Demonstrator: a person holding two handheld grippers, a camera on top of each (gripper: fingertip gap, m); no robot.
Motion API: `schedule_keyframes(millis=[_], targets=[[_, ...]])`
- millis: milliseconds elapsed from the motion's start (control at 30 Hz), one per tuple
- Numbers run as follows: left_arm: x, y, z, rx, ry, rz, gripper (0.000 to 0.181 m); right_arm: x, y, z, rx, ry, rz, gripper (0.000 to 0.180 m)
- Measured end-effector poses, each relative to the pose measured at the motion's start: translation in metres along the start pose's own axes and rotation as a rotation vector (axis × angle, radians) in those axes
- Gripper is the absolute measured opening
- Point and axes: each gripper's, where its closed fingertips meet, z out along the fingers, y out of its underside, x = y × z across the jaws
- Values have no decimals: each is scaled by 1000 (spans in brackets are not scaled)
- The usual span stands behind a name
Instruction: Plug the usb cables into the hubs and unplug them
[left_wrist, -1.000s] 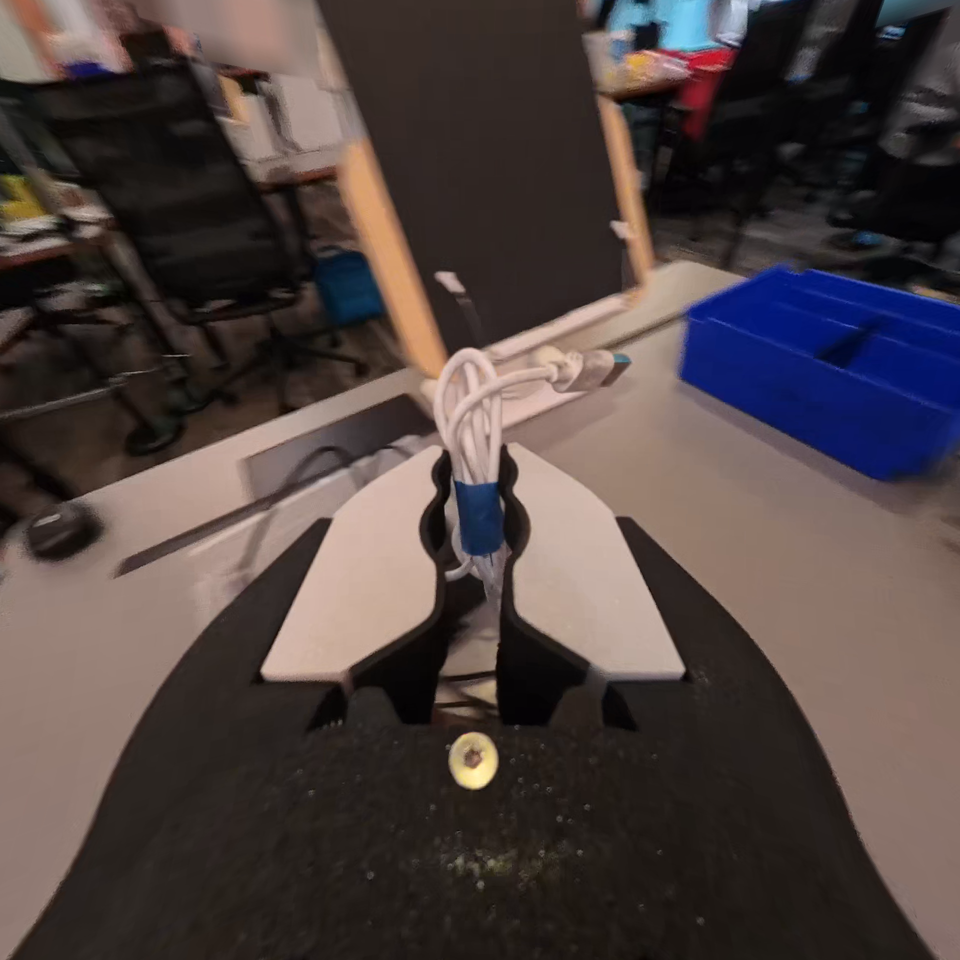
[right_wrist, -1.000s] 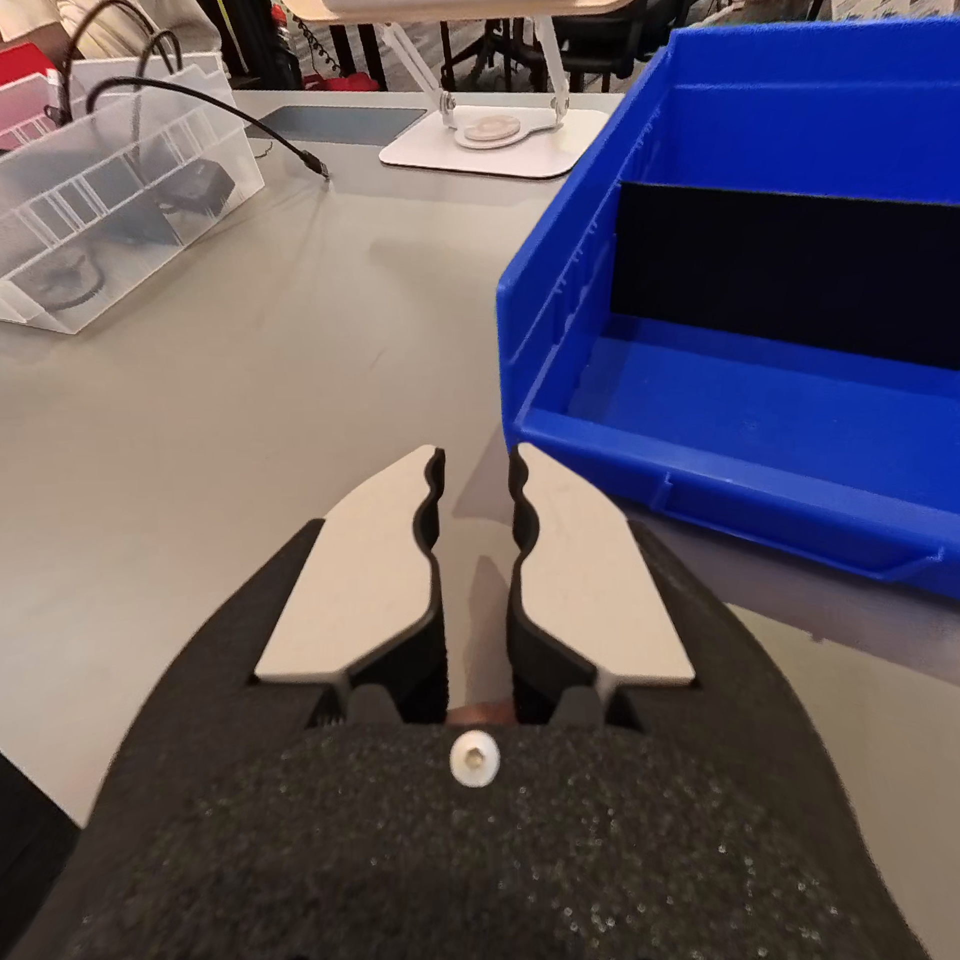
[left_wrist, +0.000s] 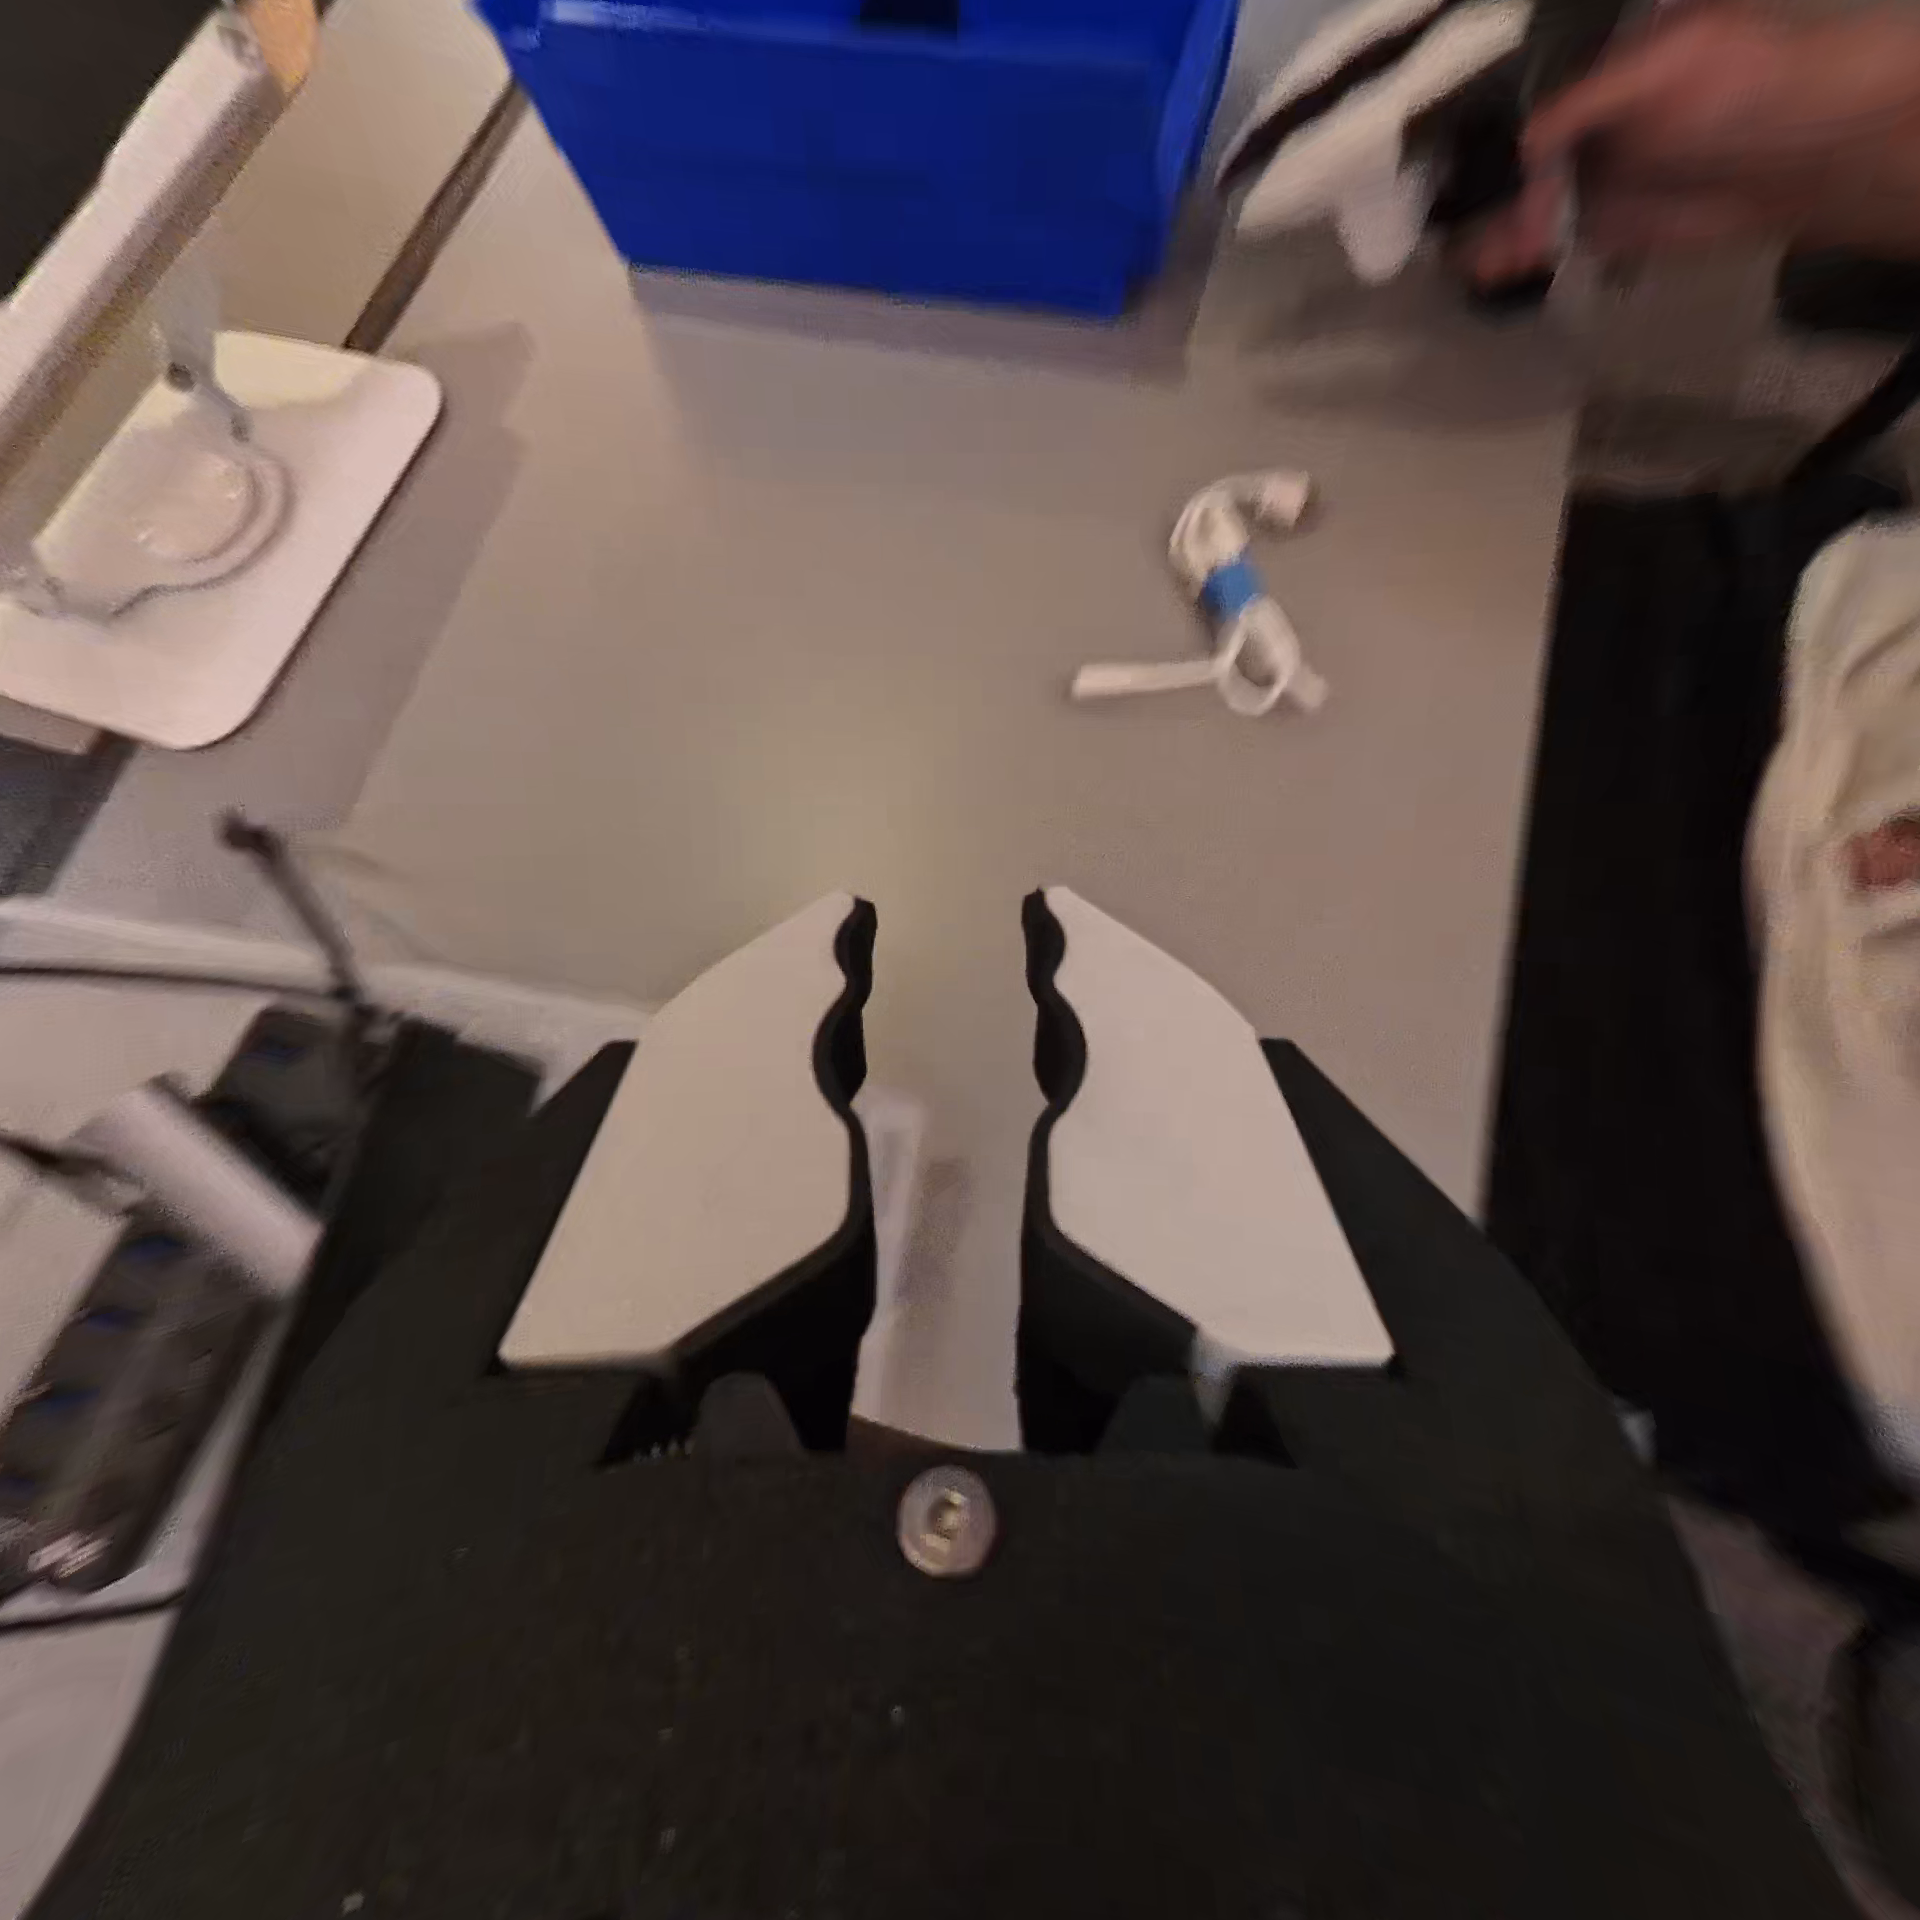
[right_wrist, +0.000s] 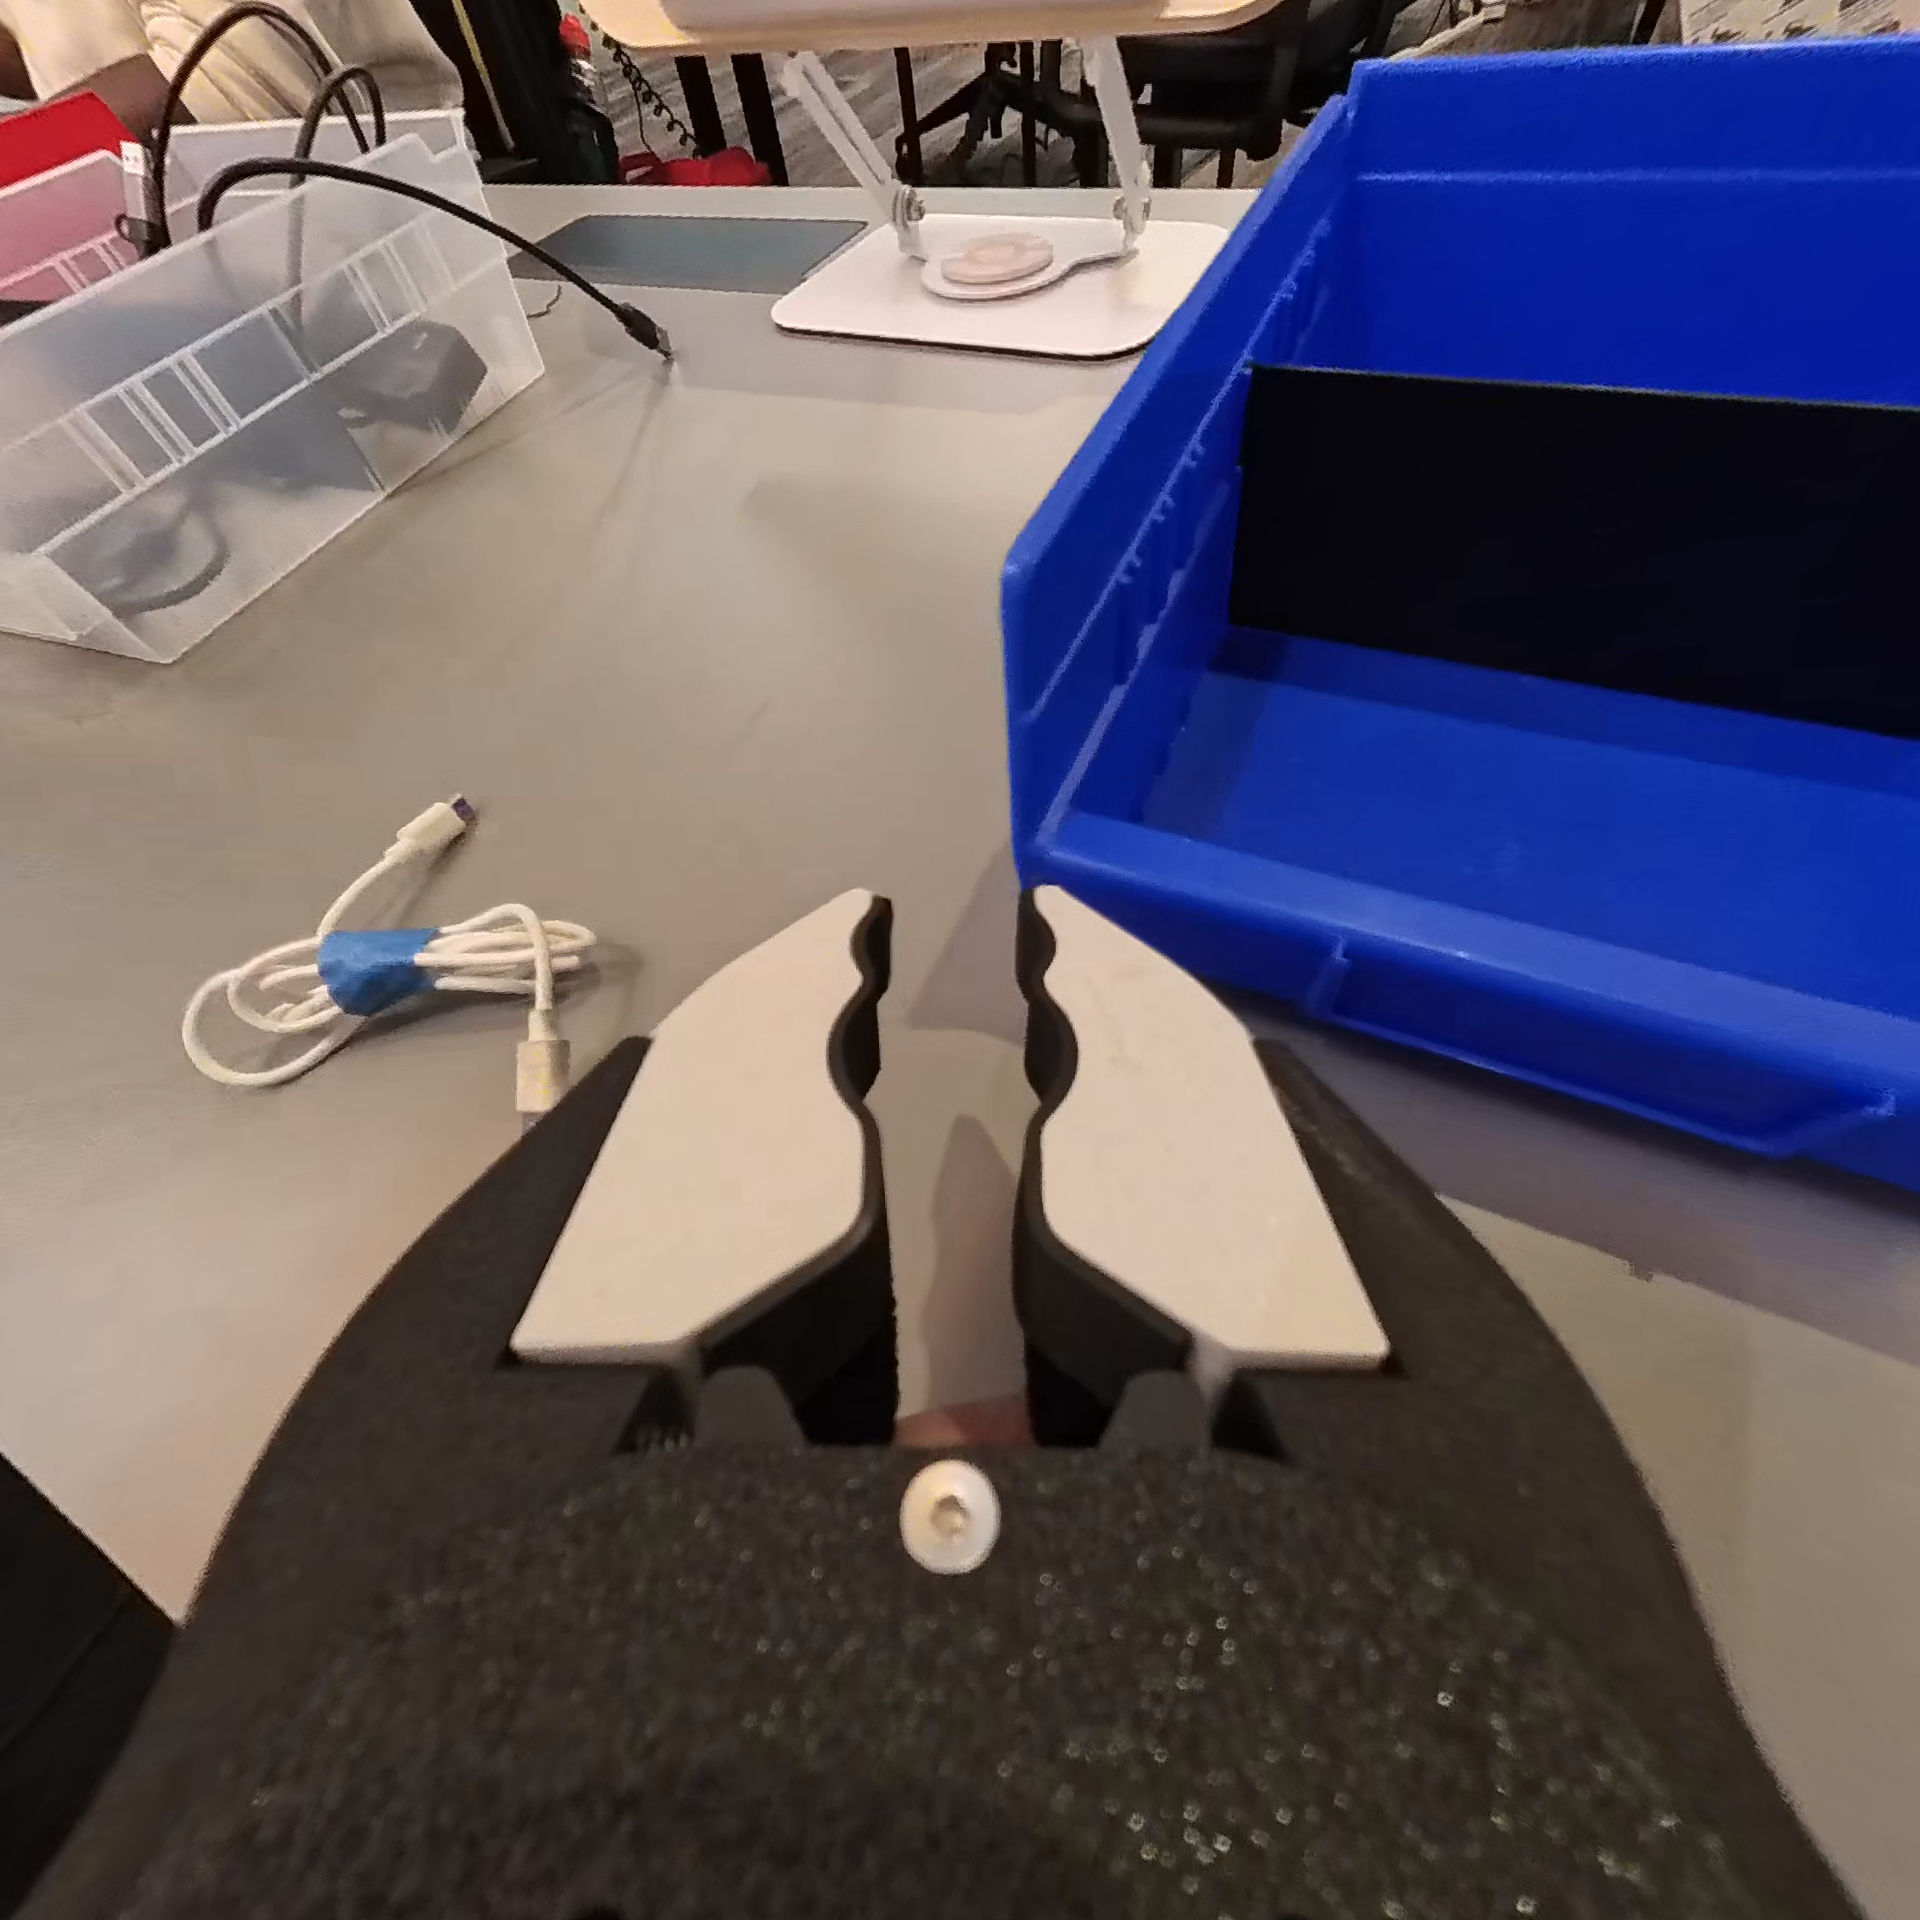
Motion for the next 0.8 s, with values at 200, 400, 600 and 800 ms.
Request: schedule_keyframes(millis=[200, 400, 600, 800], targets=[[-90, 87, 13, -256, 53, 44, 26, -9, -3, 8, -5, -28, -18, 23], [-95, 139, 51, -532, 213, 104, 26, -7, -4, 8, -3, -20, -81, 23], [-88, 153, 69, -560, 230, 213, 9, -5, -2, 7, -5, -29, -79, 23], [-98, 146, 45, -521, 110, 283, 3, -5, -2, 7, -3, -41, -61, 23]])
